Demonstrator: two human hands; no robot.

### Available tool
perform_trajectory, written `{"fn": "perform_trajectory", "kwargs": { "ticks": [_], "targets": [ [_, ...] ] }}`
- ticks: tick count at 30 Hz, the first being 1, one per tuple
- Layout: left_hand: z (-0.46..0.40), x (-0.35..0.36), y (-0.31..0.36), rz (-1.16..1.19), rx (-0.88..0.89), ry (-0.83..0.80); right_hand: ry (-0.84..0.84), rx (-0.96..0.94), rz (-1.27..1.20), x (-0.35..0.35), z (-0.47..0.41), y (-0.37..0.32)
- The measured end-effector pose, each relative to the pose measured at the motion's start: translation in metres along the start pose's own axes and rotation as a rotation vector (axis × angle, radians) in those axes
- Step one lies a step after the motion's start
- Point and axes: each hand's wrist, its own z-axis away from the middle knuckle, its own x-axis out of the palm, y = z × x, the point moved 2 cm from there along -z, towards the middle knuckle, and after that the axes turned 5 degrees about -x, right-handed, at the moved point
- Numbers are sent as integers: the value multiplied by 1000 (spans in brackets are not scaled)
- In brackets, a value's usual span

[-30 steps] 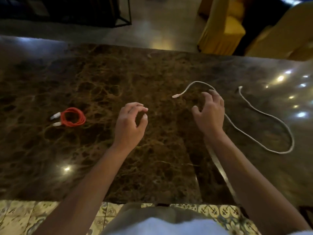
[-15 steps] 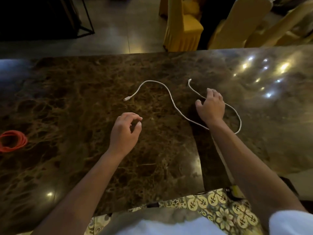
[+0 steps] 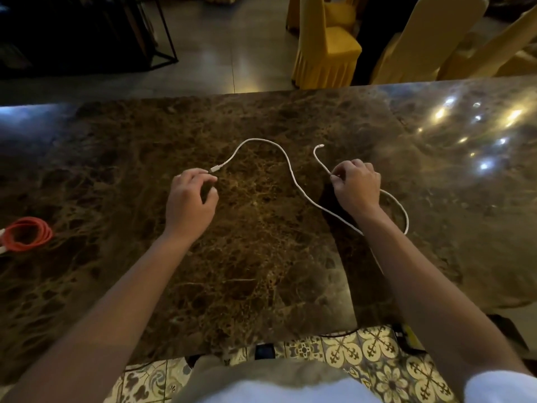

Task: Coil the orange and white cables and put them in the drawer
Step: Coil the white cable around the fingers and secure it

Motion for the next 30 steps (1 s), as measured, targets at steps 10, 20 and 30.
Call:
{"fn": "perform_trajectory", "kwargs": {
  "ticks": [10,20,30],
  "targets": [
    [-38,21,-12,-276,-69,-100,-128,-122,-663,-21,39,-34],
    [-42,20,2,-89,-8,-129,-202,-78,-1000,-28,58,-48],
    [40,-49,30,582,-118,-287,-178,-90,-1141,-46,67,-94]
  ]
}}
